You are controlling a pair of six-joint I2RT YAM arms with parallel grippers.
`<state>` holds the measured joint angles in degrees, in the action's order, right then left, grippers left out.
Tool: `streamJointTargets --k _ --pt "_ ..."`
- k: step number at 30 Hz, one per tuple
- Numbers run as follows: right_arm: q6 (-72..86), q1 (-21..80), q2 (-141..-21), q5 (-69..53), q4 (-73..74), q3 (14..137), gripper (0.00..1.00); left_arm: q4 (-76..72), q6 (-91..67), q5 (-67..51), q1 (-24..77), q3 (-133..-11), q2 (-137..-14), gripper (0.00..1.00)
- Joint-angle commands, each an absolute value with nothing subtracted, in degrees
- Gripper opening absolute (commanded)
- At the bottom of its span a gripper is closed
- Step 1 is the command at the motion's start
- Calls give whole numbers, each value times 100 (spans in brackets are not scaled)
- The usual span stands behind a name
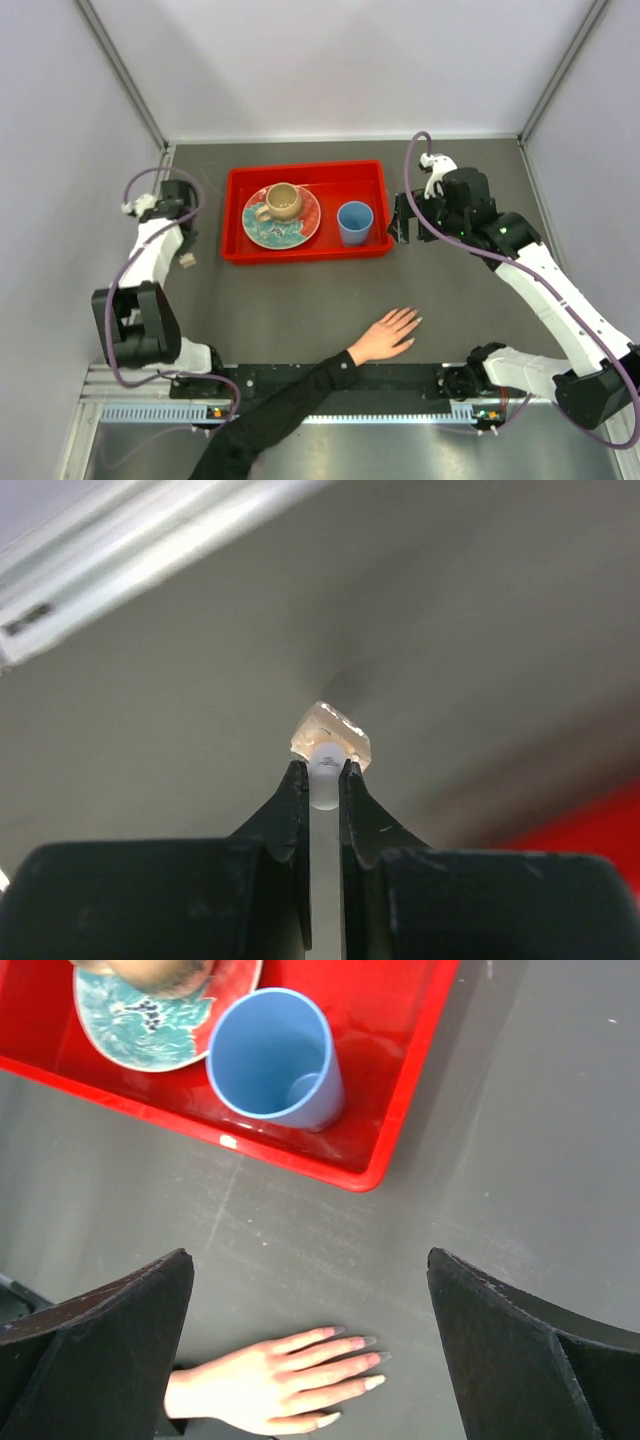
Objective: Paint the nails
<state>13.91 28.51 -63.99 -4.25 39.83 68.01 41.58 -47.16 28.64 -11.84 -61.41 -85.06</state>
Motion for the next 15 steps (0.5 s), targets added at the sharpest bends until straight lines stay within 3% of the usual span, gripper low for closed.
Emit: streamJointTargets --k 1,4,10,15 --pt "1283 2909 -6293 -18 3955 6803 99 4368 -4448 2840 153 -5907 -7595 0" --pt "1327 2909 -6311 123 3981 6768 99 4604 -4657 2453 1260 -5783 -7252 0" --pt "1529 2909 -6249 53 3947 6680 99 5247 -5747 2848 3487 -5809 -7391 0" --pt "1529 2909 -6126 114 3955 6531 99 6328 -6812 4086 4543 -6170 -7567 0"
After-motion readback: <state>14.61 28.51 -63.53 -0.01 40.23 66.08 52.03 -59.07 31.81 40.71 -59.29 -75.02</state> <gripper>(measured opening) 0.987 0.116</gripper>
